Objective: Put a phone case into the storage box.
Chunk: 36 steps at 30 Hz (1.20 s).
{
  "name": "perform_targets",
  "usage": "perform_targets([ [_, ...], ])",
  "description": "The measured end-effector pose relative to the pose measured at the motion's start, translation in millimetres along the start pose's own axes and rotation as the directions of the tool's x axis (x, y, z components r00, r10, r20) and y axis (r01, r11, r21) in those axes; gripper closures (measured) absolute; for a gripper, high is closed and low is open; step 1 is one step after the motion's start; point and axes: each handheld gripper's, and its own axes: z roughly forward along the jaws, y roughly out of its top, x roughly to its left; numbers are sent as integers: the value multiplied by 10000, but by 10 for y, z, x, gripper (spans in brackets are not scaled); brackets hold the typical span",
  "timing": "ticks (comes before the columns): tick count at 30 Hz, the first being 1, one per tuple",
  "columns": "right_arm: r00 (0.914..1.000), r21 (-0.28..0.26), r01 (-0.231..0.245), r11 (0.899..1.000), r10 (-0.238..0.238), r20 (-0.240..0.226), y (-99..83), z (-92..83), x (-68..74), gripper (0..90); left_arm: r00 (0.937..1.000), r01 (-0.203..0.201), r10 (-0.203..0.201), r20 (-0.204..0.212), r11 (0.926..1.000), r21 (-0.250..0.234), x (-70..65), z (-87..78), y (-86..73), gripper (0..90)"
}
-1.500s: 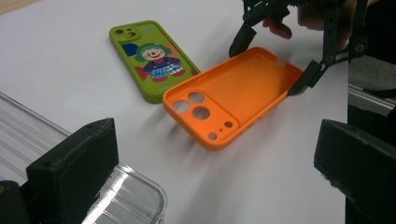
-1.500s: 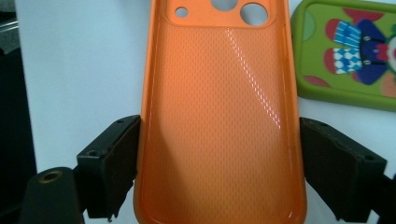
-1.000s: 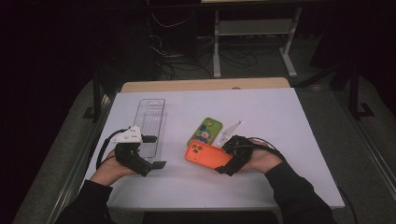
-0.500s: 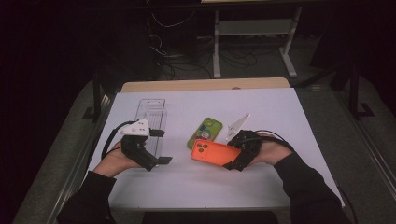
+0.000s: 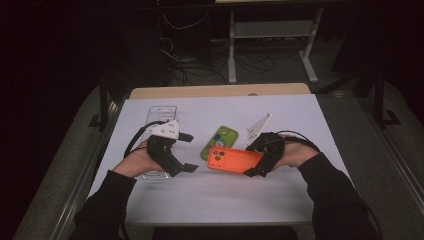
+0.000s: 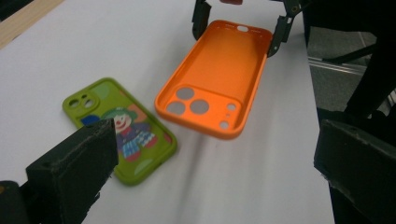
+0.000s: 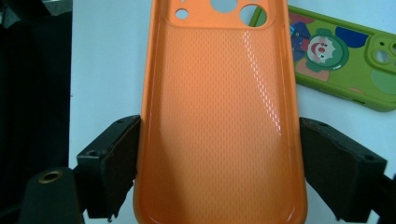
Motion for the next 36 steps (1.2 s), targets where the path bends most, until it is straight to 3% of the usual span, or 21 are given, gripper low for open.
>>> perform_targets([
  [7, 9993, 52, 273, 9996, -272, -264, 77, 11, -15, 153, 9979, -304, 302, 571, 9995, 39, 52, 161, 162, 0],
  [14, 9976, 390, 566, 9976, -549, -422, 98, 90, 53, 153, 9909, -710, 635, 1186, 9957, 601, -29, 322, 166, 0],
  [21, 9934, 576, 1045, 9929, -1015, -537, 158, 162, 150, 152, 9832, -1083, 892, 1590, 9874, 1153, -121, 468, 160, 0],
  [28, 9907, 564, 1253, 9905, -1219, -600, 196, 175, 205, 152, 9768, -1647, 1347, 1664, 9694, 1818, -164, 612, 155, 0],
  [31, 9889, 510, 1395, 9889, -1365, -588, 211, 163, 218, 152, 9777, -1652, 1318, 1638, 9634, 2110, -179, 662, 136, 0],
  [36, 9882, 463, 1459, 9882, -1434, -541, 244, 140, 254, 152, 9777, -1598, 1224, 1706, 9609, 2262, -196, 714, 117, 0],
])
